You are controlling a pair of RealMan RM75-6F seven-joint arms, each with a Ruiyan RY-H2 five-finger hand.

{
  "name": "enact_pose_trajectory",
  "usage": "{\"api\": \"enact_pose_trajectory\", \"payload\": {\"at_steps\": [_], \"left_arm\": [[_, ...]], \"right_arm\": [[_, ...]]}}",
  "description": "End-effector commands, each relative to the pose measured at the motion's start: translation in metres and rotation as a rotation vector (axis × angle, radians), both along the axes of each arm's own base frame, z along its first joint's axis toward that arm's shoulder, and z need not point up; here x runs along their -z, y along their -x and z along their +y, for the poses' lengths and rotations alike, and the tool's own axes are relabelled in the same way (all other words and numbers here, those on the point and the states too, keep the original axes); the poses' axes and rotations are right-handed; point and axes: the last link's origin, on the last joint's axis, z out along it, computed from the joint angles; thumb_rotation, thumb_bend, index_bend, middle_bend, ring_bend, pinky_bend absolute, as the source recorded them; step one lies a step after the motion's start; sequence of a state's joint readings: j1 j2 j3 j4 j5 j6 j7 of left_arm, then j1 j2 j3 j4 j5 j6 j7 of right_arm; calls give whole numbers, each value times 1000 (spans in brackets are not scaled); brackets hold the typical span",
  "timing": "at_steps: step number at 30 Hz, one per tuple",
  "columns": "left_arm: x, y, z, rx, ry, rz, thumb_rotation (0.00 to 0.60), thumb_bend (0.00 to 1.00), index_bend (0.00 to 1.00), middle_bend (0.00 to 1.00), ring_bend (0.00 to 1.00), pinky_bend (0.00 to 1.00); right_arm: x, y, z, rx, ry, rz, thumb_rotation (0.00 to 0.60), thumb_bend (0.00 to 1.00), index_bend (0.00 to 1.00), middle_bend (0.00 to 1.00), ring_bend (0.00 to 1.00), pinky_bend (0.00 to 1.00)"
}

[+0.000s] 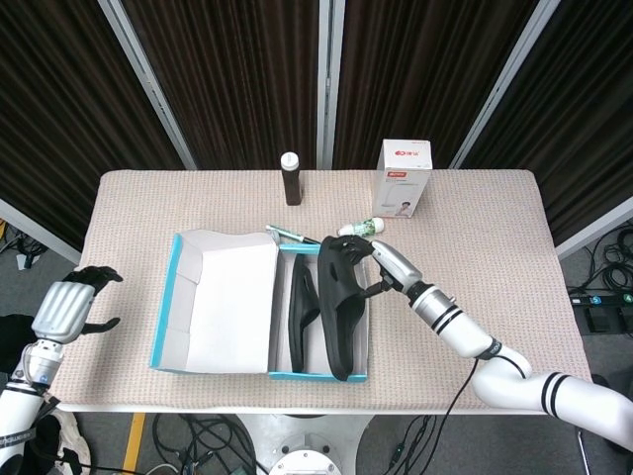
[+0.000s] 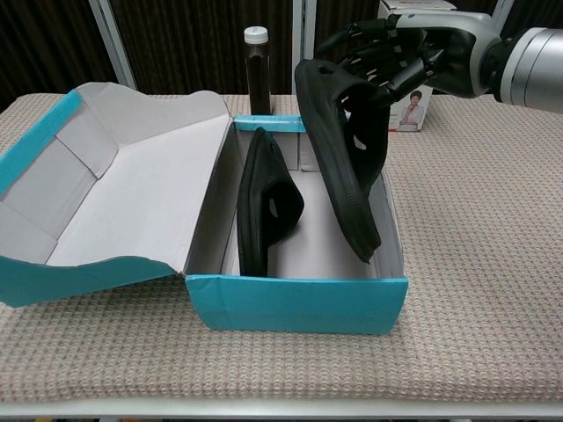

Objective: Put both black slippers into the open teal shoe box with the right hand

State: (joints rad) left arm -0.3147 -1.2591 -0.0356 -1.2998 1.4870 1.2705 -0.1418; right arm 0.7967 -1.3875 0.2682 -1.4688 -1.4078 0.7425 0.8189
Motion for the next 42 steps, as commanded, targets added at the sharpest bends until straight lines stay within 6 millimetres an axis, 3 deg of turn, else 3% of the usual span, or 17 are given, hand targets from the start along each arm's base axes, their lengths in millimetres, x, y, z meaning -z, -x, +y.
{"api": "enact_pose_trajectory", "payload": {"at_steps": [1, 17, 23, 42], "left_arm": [[0, 1, 0, -2, 0, 1, 600, 134, 318, 258, 219, 326], [1, 4, 0, -3, -5, -2, 600, 134, 318, 258, 219, 326], [0, 6, -1, -7, -6, -4, 600, 133, 318, 258, 219, 325], [2, 8, 0, 1, -16, 3, 600, 133, 318, 258, 219, 326]], "right_arm": [[5, 5, 0, -7, -2, 1, 600, 174, 234, 566, 452, 412], [16, 9, -7, -36, -9, 23, 600, 173, 235, 567, 452, 412], [22, 13, -8, -39, 5, 52, 600, 217, 235, 566, 452, 412], [34, 12, -9, -16, 10, -3, 600, 171, 235, 558, 434, 412]]}}
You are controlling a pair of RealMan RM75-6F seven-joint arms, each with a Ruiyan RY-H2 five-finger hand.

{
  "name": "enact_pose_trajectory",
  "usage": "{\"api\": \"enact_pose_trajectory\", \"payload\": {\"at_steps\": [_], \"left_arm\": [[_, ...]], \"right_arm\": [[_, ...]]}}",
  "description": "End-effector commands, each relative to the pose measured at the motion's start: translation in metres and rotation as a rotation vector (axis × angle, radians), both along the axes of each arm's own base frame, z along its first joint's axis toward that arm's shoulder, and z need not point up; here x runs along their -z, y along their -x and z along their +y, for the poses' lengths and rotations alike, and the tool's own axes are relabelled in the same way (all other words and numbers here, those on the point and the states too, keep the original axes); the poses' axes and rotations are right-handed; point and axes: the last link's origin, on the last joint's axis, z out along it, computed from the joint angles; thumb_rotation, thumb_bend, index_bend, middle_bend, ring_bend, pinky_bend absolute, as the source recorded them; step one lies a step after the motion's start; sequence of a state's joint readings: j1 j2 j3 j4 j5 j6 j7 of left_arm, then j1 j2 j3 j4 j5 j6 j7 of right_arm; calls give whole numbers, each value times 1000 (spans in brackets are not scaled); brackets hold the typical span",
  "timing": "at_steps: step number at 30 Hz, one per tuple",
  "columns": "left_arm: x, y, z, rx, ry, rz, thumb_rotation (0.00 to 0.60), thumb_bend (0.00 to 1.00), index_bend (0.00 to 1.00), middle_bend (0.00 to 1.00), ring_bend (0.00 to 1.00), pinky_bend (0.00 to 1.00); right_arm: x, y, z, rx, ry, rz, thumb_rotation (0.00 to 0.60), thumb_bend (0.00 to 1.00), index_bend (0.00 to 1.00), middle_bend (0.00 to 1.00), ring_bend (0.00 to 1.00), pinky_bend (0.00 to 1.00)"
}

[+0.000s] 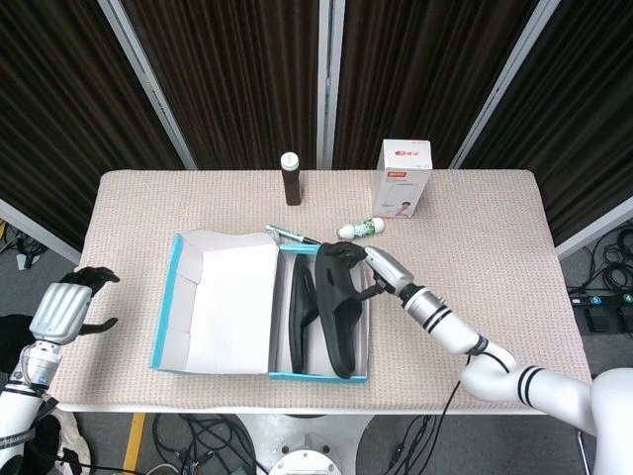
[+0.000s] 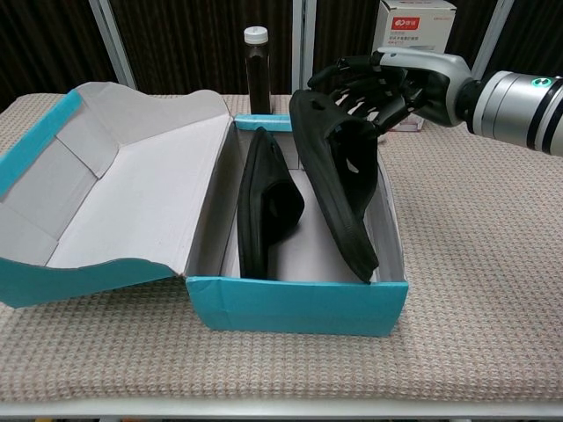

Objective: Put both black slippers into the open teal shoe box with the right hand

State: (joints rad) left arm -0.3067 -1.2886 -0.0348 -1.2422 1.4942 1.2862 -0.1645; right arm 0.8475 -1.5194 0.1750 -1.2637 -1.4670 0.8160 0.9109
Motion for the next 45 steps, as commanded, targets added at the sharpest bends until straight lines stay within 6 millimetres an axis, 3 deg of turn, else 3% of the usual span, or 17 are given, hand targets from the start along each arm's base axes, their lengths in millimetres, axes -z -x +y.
{"api": "enact_pose_trajectory", "payload": {"at_steps": [1, 24, 30, 35, 45], "left_arm": [[0, 0, 0, -1, 0, 0, 600, 133, 318, 258, 219, 326], [0, 5, -1, -12, 2, -3, 600, 134, 318, 258, 219, 325], [0, 4, -1, -10, 3, -5, 600, 133, 318, 258, 219, 326], [0, 4, -1, -9, 5, -5, 600, 133, 318, 258, 219, 325], [1, 2, 0, -7, 9, -9, 600, 134, 318, 258, 219, 326]], "right_arm": [[1, -2, 0, 19, 4, -37, 600, 171, 235, 552, 429, 412], [12, 6, -3, -6, 6, 66, 600, 172, 238, 519, 393, 412], [6, 3, -2, -33, -5, 73, 600, 47, 171, 434, 251, 351], [3, 4, -2, -73, -21, 130, 600, 22, 94, 309, 120, 262], [0, 5, 0, -102, -19, 191, 600, 17, 22, 210, 40, 214]]}}
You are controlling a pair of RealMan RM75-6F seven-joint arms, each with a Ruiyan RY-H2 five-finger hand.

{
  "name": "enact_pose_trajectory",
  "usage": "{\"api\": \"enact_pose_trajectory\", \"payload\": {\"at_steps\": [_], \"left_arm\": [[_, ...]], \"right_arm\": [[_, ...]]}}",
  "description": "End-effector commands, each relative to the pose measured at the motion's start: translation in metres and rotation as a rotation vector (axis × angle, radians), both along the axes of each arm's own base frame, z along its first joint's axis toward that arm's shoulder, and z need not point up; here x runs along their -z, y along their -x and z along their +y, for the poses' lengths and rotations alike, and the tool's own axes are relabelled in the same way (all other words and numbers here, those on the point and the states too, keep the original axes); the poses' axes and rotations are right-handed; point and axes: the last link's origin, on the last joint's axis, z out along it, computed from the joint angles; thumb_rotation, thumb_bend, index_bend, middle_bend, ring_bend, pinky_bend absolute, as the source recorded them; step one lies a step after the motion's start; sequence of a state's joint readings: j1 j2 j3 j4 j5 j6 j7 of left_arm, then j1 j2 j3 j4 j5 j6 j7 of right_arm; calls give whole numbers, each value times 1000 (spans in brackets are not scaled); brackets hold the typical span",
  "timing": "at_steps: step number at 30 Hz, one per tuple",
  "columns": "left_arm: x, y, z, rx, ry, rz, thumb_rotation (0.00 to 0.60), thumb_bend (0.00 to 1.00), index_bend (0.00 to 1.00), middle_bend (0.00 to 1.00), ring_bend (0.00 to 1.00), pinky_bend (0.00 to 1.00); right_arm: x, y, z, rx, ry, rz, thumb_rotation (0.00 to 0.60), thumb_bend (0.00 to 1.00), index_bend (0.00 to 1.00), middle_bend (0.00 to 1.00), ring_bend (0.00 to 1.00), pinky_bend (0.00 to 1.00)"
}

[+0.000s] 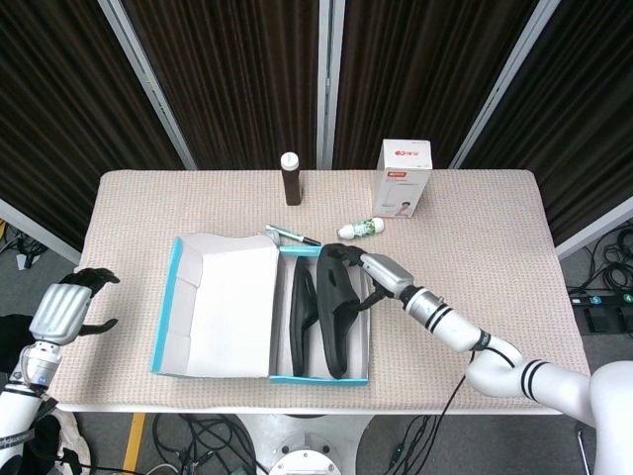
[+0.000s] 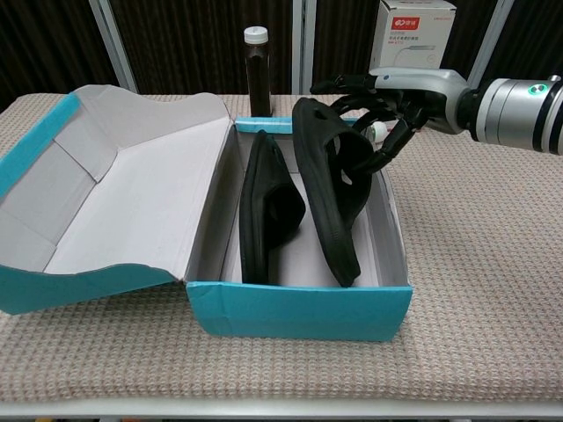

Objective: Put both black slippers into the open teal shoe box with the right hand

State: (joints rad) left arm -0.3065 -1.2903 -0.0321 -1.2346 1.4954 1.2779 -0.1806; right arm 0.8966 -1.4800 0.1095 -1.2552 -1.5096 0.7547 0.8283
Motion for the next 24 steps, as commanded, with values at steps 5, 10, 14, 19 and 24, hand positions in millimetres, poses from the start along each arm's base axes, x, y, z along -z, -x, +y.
{"api": "enact_pose_trajectory", "payload": {"at_steps": [5, 10, 14, 19, 24], "left_arm": [[0, -1, 1, 1, 0, -8, 600, 134, 318, 258, 219, 326], [-1, -2, 1, 3, -1, -12, 600, 133, 318, 258, 219, 326], [-1, -2, 1, 4, -1, -12, 600, 134, 318, 258, 219, 326], [-1, -3, 1, 6, -2, -12, 600, 134, 318, 258, 219, 326], [-1, -3, 1, 5, -2, -11, 600, 133, 318, 258, 219, 326]], "right_arm": [[-10, -6, 0, -4, 11, -34, 600, 14, 20, 203, 32, 214], [-22, -13, 1, -5, 13, -78, 600, 12, 20, 203, 32, 213], [-28, -22, 2, -7, 11, -130, 600, 11, 20, 204, 40, 213], [-23, -36, 7, -10, -23, -196, 600, 12, 19, 217, 46, 213], [-14, -48, 12, -27, -63, -214, 600, 19, 18, 219, 47, 223]]}}
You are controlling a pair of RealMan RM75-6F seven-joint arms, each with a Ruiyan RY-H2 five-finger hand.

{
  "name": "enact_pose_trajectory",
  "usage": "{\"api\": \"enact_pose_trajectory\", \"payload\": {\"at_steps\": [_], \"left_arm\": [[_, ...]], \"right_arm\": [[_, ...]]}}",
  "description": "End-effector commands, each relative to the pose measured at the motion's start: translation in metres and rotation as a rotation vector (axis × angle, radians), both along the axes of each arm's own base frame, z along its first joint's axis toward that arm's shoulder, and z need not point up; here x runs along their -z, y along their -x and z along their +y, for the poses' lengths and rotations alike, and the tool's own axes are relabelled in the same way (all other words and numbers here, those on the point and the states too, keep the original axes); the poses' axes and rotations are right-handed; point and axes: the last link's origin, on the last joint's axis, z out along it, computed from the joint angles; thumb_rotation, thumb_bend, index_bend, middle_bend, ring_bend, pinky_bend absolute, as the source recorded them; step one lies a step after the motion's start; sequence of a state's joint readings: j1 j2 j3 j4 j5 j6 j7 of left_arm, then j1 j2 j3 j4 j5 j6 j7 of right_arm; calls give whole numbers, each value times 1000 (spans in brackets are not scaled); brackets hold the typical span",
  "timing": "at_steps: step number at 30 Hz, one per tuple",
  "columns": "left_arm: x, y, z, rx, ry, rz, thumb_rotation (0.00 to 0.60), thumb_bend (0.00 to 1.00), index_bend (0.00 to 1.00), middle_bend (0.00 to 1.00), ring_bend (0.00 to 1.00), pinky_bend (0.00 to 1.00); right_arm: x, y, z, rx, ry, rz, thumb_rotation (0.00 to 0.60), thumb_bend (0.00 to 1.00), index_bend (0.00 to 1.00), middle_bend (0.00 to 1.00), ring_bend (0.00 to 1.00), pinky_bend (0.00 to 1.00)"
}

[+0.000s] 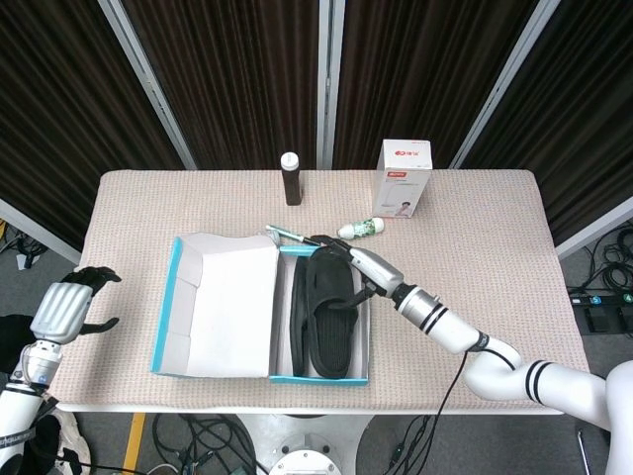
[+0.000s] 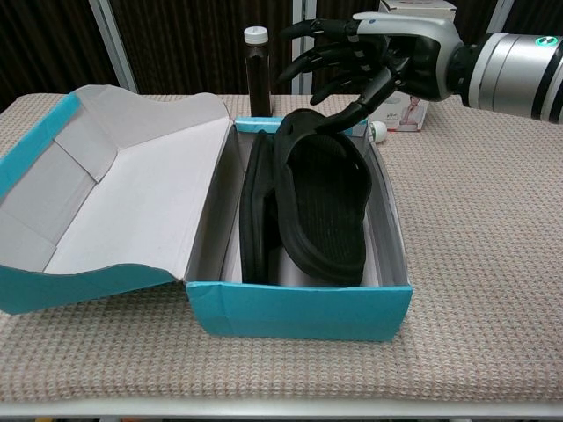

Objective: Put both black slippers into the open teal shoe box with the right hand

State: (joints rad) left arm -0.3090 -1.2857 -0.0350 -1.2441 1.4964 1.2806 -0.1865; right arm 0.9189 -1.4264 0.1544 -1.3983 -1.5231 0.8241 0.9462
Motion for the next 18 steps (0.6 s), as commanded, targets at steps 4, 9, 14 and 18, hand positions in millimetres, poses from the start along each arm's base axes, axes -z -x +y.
{"api": "enact_pose_trajectory", "payload": {"at_steps": [4, 9, 14, 18], "left_arm": [[-1, 0, 0, -1, -1, -2, 600, 134, 318, 258, 219, 325], [-1, -1, 0, 1, 0, -6, 600, 134, 318, 258, 219, 326], [-1, -3, 1, 7, 2, -10, 600, 133, 318, 258, 219, 326], [-1, -5, 2, 12, 4, -10, 600, 133, 318, 258, 219, 326]], "right_arm": [[4, -8, 6, -25, -6, 7, 600, 19, 18, 219, 47, 239], [-4, -9, 10, -35, 24, 36, 600, 19, 18, 220, 55, 280], [-16, -11, 15, -34, 49, 60, 600, 19, 18, 221, 68, 302], [-18, -9, 20, -19, 40, 83, 600, 20, 18, 223, 73, 313]]}}
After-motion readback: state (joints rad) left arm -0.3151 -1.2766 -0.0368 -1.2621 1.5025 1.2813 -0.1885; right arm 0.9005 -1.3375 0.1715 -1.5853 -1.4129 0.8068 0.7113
